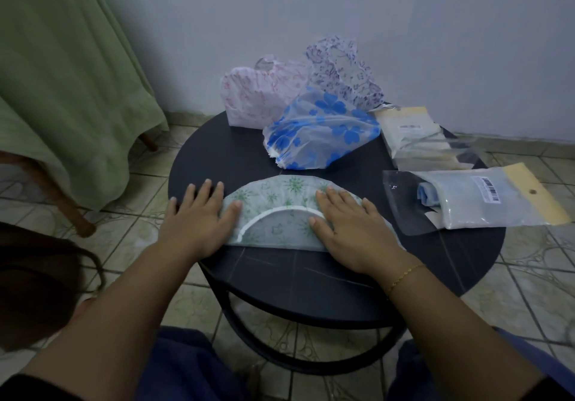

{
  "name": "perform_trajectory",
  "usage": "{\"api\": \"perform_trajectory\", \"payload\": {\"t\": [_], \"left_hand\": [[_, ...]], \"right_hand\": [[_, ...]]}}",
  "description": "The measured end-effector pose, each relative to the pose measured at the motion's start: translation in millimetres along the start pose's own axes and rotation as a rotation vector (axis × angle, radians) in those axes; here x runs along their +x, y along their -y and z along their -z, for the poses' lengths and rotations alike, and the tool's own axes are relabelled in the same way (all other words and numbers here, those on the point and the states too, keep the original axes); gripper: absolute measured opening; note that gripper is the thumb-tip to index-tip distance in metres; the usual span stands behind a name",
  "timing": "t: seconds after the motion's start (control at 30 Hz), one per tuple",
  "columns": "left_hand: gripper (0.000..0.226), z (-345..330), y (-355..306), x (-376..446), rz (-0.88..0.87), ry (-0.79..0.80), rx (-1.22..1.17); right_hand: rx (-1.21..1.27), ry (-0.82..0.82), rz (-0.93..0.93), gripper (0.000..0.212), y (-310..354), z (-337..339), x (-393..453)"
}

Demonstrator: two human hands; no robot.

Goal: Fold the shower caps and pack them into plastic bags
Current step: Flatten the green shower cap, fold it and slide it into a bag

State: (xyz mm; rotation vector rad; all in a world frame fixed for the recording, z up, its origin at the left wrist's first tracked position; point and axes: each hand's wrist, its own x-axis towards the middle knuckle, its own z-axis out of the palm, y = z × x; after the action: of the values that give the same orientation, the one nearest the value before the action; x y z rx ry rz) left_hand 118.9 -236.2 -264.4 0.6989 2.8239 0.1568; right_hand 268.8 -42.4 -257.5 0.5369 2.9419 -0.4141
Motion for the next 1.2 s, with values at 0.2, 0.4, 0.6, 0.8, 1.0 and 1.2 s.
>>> {"api": "perform_trajectory", "payload": {"t": [0.2, 0.4, 0.6, 0.8, 1.0, 1.2], "left_hand": [[0.061, 12.3, -13.2, -8.4, -0.108, -0.371, 0.079], [0.056, 0.4, -59.3, -7.8, -0.6, -0.1, 0.025], [0.057, -12.9, -60.1, 6.9, -0.498, 0.027, 0.106], [0.055, -11.1, -59.8, 6.0, -0.495, 0.031, 0.105], [0.053, -9.1, -60.1, 5.0, -0.484, 0.045, 0.105], [0.046, -0.7, -61.9, -5.3, -0.444, 0.116, -0.029]], "right_hand": [[0.015, -0.002, 0.006, 0.059, 3.2, 5.2, -2.3], [-0.042, -0.121, 0.036, 0.052, 10.1, 8.3, -2.3], [-0.018, -0.054, 0.032, 0.055, 6.5, -4.4, 0.6], [-0.018, -0.035, 0.004, 0.062, -5.7, -5.1, -12.6], [-0.003, -0.012, -0.028, 0.066, -22.7, -4.9, -34.8], [-0.053, -0.074, 0.018, 0.063, -21.5, -5.4, -46.9]]}}
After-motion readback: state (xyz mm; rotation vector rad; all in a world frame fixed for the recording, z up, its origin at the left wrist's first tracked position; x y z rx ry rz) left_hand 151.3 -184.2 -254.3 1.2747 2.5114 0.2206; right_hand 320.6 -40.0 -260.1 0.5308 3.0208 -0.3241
